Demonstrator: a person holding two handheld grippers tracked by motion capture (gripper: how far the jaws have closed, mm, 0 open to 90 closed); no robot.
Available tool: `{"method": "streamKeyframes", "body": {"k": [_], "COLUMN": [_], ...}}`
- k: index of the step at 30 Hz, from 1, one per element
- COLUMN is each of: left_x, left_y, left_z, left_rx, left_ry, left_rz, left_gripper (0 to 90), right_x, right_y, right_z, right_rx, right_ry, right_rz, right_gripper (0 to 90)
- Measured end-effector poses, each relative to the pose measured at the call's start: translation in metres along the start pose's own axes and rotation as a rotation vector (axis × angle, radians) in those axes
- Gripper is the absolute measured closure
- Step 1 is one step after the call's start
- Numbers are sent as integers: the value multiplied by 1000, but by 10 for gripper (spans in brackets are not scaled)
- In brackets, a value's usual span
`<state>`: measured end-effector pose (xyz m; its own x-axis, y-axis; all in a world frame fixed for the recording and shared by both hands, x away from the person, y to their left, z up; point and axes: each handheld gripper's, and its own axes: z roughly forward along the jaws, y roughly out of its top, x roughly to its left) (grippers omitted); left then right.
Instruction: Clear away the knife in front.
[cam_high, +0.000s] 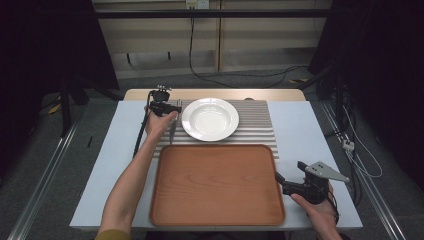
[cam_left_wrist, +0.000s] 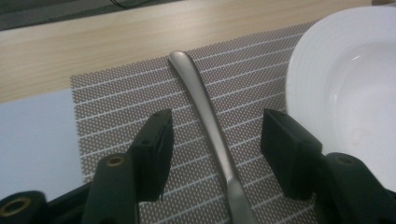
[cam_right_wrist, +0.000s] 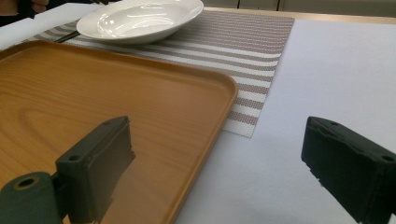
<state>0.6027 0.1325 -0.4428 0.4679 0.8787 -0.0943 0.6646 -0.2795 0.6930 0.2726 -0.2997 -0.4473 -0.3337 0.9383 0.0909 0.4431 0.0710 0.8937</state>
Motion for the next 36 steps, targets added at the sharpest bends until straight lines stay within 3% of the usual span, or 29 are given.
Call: {"method": "streamKeyframes", "body": {"k": [9,12,19,22,24,27,33,36], "left_x": [-5,-8,-6,-6,-8,-7,-7,-9], "left_y": [-3,-2,2,4,8,9,10,10], "left_z": [22,23,23,23,24,23,23,23], "left_rx": [55,68,100,120,149,168,175,180], "left_ry": [7,39,33,37,51,34,33,50], "left_rz": [3,10,0,-54,-42,-55,-61,-42], "left_gripper": [633,682,756,767,770,795,796,795], "right_x": [1,1,1,1,1,2,0,0], "right_y": [0,0,0,0,0,0,-1,-1], "right_z": [0,0,0,0,0,0,-1,-1], "right_rx": [1,0,1,3,3,2,0,1], "right_ry": [3,5,7,7,8,13,10,10], "right_rz": [-4,-6,-6,-6,-7,-10,-5,-5], "right_gripper": [85,85,84,84,84,84,84,84]}}
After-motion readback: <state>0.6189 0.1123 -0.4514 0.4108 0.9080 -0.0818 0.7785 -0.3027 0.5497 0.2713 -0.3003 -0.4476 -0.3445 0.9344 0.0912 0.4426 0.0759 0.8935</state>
